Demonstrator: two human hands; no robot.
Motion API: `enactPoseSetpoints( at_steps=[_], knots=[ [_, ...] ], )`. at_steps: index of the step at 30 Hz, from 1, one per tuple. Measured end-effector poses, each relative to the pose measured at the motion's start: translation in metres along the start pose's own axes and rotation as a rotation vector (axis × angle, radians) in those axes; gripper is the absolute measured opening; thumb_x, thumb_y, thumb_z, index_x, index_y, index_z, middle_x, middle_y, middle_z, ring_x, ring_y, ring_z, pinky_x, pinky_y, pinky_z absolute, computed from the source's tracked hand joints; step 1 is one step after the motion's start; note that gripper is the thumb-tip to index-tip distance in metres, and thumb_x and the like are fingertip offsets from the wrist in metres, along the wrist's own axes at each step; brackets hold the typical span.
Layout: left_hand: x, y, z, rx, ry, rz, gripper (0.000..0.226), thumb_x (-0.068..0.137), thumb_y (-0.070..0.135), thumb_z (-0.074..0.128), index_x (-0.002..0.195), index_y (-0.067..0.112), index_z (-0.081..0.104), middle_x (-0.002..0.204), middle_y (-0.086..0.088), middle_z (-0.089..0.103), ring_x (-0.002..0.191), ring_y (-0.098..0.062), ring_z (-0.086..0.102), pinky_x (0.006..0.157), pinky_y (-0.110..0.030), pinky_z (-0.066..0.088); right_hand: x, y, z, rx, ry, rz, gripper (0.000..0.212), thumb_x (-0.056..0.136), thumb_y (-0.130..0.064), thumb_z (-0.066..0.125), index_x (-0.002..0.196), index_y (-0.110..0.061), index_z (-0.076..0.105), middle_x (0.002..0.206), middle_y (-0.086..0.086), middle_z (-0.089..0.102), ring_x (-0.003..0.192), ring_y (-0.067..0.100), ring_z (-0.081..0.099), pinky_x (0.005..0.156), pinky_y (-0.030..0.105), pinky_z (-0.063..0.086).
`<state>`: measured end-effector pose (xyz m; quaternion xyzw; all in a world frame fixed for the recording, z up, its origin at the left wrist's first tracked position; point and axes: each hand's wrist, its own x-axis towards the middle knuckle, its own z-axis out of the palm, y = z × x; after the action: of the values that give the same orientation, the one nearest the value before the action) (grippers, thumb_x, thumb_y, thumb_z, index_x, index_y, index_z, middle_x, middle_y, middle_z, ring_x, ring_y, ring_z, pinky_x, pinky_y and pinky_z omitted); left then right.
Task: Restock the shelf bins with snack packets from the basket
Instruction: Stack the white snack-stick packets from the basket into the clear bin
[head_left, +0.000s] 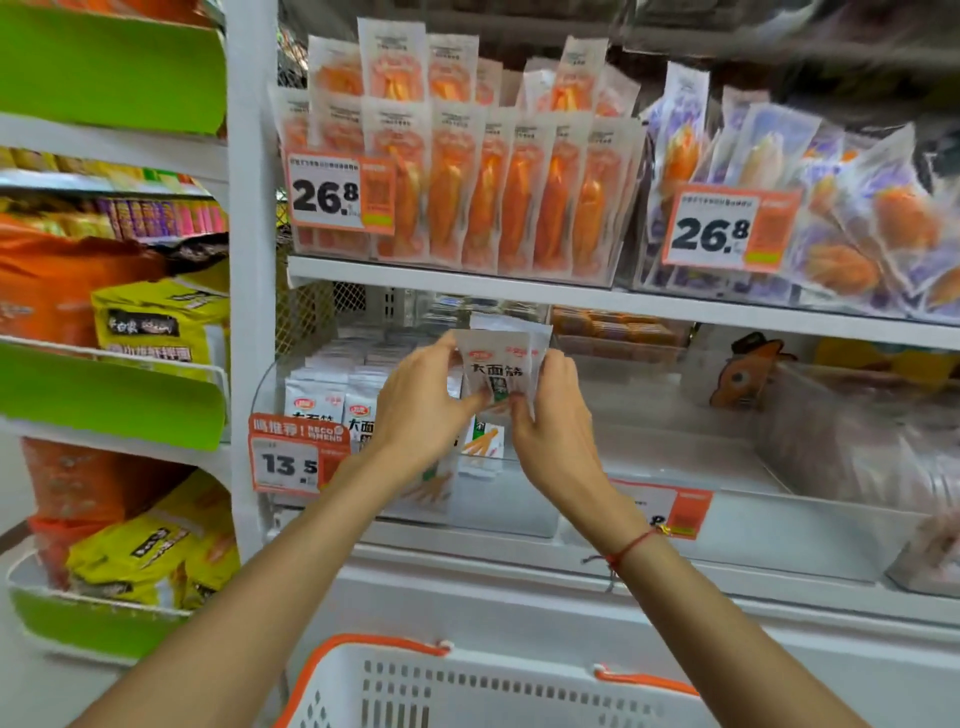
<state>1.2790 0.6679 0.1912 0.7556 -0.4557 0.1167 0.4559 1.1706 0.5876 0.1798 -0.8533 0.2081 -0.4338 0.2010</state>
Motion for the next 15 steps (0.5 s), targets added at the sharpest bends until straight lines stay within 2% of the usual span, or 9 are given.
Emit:
enactPoseSetpoints(
  at_steps=[3, 5, 8, 11, 15],
  knots=[
    [0.025, -0.009, 0.011, 0.183, -0.037, -0.022, 0.055, 0.071, 0.036, 0.079, 0.119, 0.020, 0.059, 0.132, 0.005, 0.052, 0.128, -0.017, 0.034, 0.099, -0.032, 0.030, 0.016, -0.003, 0.007, -0.097, -0.111, 0.201, 0.024, 0.091, -0.004, 0.048, 0.112, -0.005, 0.038, 0.119, 0.014, 0.043, 0.107, 0.034, 0.046, 0.074, 0.034, 0.033],
    [0.038, -0.009, 0.018, 0.229, -0.092, -0.080, 0.062, 0.067, 0.040, 0.081, 0.122, 0.021, 0.059, 0.139, 0.005, 0.045, 0.131, -0.020, 0.026, 0.101, -0.034, 0.025, 0.027, -0.003, 0.011, -0.120, -0.140, 0.277, 0.031, 0.089, -0.006, 0.054, 0.115, -0.003, 0.036, 0.122, 0.017, 0.043, 0.111, 0.037, 0.047, 0.075, 0.037, 0.036],
    [0.050, -0.005, 0.027, 0.180, -0.133, -0.132, 0.056, 0.064, 0.037, 0.082, 0.114, 0.022, 0.061, 0.131, 0.001, 0.049, 0.129, -0.023, 0.028, 0.097, -0.035, 0.028, 0.036, 0.003, 0.012, -0.110, -0.114, 0.330, 0.034, 0.087, -0.004, 0.056, 0.114, -0.003, 0.035, 0.121, 0.017, 0.042, 0.111, 0.038, 0.047, 0.079, 0.040, 0.040],
    [0.049, -0.009, 0.036, 0.198, -0.165, -0.086, 0.057, 0.065, 0.037, 0.081, 0.115, 0.021, 0.059, 0.129, 0.001, 0.049, 0.126, -0.023, 0.030, 0.095, -0.035, 0.030, 0.033, 0.014, 0.013, -0.100, -0.119, 0.374, 0.036, 0.086, -0.001, 0.055, 0.115, -0.003, 0.035, 0.122, 0.016, 0.042, 0.114, 0.037, 0.046, 0.079, 0.037, 0.040],
    [0.039, -0.021, 0.045, 0.398, -0.183, -0.016, 0.055, 0.071, 0.044, 0.075, 0.117, 0.021, 0.059, 0.135, 0.003, 0.047, 0.127, -0.022, 0.030, 0.097, -0.034, 0.029, 0.030, 0.023, 0.026, -0.105, -0.205, 0.437, 0.041, 0.087, -0.003, 0.057, 0.121, 0.000, 0.033, 0.127, 0.019, 0.042, 0.116, 0.038, 0.048, 0.078, 0.037, 0.039]
  ],
)
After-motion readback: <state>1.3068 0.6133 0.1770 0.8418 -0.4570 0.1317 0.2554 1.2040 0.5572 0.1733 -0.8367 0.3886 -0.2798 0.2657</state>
